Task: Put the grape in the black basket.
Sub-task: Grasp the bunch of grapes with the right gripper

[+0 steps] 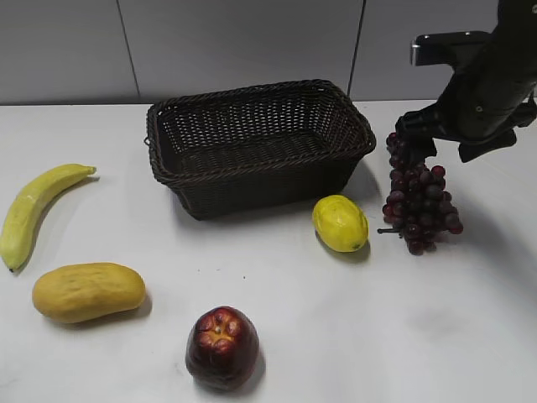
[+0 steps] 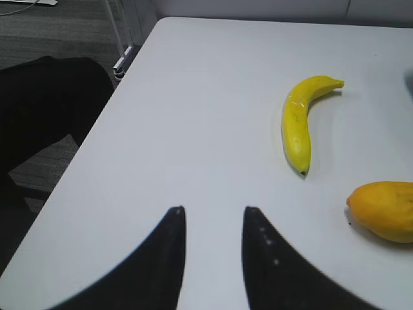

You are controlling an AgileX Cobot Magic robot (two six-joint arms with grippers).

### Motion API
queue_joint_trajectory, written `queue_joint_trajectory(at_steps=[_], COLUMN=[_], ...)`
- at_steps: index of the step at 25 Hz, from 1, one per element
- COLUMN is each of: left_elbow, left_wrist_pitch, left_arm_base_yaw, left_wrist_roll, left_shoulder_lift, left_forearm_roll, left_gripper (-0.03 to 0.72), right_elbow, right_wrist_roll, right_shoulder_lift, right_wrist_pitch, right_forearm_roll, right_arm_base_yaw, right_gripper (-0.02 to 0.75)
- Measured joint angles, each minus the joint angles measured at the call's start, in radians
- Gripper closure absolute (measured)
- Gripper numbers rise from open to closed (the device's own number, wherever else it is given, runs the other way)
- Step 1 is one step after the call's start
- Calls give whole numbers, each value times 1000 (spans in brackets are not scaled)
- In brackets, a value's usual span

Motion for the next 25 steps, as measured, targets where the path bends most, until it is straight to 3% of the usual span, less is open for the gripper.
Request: queue_joint_trajectory(at_steps=[3, 17, 19, 23, 25], left_elbow=[0, 0, 0, 0, 0], left_wrist_pitch=[0, 0, 0, 0, 0], left_arm_base_yaw=[0, 0, 0, 0, 0], left_wrist_roll=[0, 0, 0, 0, 0], left_shoulder_lift=[0, 0, 0, 0, 0], left_forearm_roll=[0, 0, 0, 0, 0], left_gripper=[452, 452, 452, 452, 452], right_elbow=[-45, -76, -76, -76, -78], right_wrist_roll=[59, 78, 78, 78, 78], right_shoulder_lift=[75, 257, 259, 262, 262], right_wrist_pitch=[-1, -29, -30, -18, -10], right_forearm_roll=[-60, -59, -59, -71, -80], right_arm_base_yaw=[0, 0, 0, 0, 0], right_gripper=[105, 150, 198, 443, 444])
